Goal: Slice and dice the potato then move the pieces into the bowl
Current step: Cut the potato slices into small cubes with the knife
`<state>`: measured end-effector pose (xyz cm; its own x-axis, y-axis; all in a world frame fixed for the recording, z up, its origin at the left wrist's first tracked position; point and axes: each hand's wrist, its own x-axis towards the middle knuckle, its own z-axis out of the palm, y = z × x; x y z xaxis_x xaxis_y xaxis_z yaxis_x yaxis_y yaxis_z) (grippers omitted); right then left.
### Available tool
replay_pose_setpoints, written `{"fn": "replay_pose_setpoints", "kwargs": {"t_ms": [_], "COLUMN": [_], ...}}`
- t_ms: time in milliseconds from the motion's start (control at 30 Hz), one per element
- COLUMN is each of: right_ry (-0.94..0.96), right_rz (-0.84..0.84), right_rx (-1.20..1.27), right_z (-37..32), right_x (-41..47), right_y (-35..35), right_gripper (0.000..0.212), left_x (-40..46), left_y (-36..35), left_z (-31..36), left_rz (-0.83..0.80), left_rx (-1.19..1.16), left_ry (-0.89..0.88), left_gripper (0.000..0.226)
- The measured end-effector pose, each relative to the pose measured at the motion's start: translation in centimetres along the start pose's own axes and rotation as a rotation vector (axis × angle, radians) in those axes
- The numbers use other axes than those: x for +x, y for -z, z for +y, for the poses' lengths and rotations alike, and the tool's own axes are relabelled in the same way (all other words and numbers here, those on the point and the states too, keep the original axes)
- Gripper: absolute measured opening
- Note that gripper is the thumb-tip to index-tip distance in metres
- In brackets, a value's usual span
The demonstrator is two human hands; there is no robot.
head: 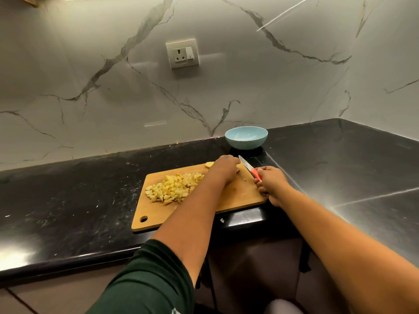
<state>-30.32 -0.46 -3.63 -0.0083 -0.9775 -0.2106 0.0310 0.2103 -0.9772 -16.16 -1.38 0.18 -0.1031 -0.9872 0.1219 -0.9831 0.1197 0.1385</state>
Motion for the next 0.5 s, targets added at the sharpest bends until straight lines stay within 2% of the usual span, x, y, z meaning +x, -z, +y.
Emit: {"fn": "replay_pose_setpoints", "kwargs": {"t_ms": [100, 367, 500], "right_ry": [-0.033, -0.075, -0.045], "right_rz": [-0.015, -0.049, -0.064], "right_rx": [0.018, 0.035, 0.048], "right_z": [-0.2, -0.6, -0.6], "right_x": [-0.1, -0.6, -0.8], "right_y": [0.1, 0.2, 0.1], "right_gripper": [0.022, 0.019, 0.017], "left_x": [0.8, 0.3, -1.5], "left_y": [-0.4, 0.6, 1.3], "left_z": [0.1, 0.0, -0.6], "left_rz": [-0.013, -0.122, 0.042], "left_rx": [-0.005, -0.114, -0.422], "left_ry": [0.032, 0.152, 0.218], "left_gripper": [0.039, 0.046, 0.025]}}
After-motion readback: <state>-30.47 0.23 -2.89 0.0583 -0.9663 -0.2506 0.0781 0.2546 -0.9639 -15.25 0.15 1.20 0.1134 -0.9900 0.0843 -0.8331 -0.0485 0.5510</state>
